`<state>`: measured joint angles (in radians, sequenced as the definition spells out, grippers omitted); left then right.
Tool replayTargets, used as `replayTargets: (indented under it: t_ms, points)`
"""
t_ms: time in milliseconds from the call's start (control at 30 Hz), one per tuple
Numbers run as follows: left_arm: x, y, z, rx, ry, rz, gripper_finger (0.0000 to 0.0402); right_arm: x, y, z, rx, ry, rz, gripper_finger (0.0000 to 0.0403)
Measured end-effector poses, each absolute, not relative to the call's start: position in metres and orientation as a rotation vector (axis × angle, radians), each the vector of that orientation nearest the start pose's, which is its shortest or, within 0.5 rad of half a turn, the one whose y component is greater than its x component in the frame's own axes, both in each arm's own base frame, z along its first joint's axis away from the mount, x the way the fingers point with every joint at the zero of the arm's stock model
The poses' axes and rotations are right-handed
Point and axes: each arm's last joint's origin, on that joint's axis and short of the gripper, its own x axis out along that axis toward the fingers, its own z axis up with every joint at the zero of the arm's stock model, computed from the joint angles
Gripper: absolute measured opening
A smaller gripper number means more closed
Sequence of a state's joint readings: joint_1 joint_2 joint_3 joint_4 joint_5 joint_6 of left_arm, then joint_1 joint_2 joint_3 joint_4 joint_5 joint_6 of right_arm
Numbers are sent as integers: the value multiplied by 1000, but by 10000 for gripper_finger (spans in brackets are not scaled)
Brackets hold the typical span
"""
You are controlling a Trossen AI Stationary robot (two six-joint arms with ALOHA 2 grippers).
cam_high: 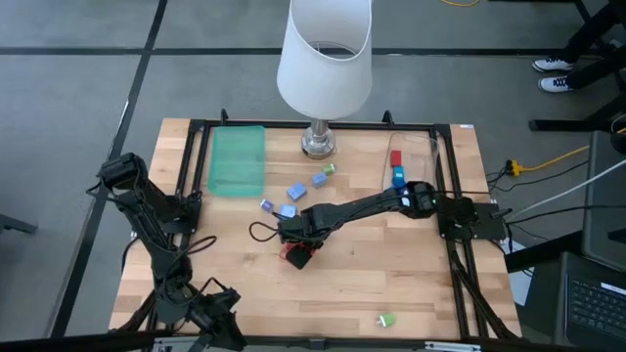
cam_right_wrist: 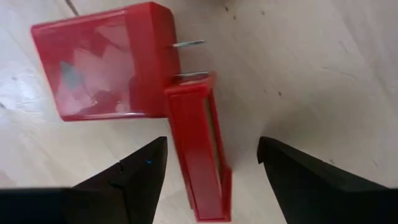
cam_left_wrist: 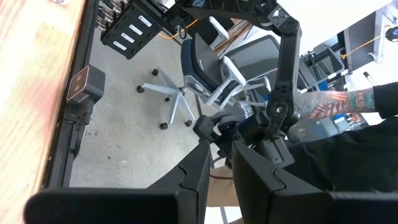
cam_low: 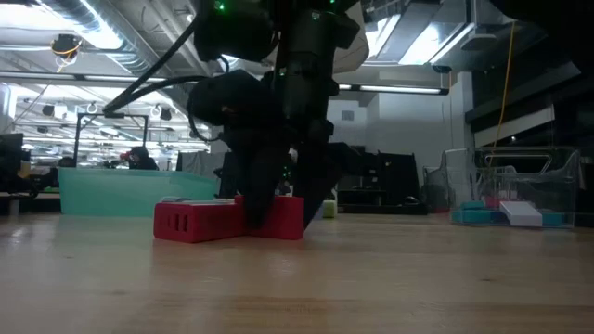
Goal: Pick & Place Office items
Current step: Put the red digital timer into the transparent bin
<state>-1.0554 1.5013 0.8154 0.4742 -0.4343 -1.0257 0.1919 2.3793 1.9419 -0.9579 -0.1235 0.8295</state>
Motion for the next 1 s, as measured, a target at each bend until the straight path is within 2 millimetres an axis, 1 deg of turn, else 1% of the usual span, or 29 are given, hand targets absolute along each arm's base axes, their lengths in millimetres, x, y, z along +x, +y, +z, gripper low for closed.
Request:
replayTargets:
  t_ms: [133, 233, 333, 467, 600, 667, 700, 767, 833, 900, 1000]
  points:
    - [169, -273, 238, -844, 455, -475, 61, 466, 94, 141, 623, 1412, -346, 244]
    - [169, -273, 238, -841, 457, -474, 61, 465, 92, 141, 618, 1411, -363, 210]
    - [169, -273, 238, -840, 457, -474, 61, 465, 91, 140, 616, 1418, -366, 156]
    - [169, -273, 238, -841, 457, -473, 61, 467, 91, 140, 624, 1401, -358, 47]
    - [169, -273, 238, -839, 454, -470, 61, 468, 88, 140, 663, 1402, -361, 47]
    - [169, -273, 238, -838, 450, -465, 61, 468, 87, 144, 664, 1395, -362, 47]
    - [169, -273, 238, -837, 446, -462, 61, 468, 87, 148, 661, 1383, -364, 47]
    - [169, -273, 239, -831, 438, -461, 61, 467, 87, 164, 651, 1339, -367, 47]
    - [169, -273, 239, -822, 432, -457, 61, 466, 84, 189, 648, 1276, -367, 47]
    - [170, -272, 239, -813, 428, -457, 61, 460, 78, 212, 629, 1229, -402, 47]
    - [172, -271, 239, -811, 425, -451, 61, 445, 62, 244, 587, 1187, -498, 47]
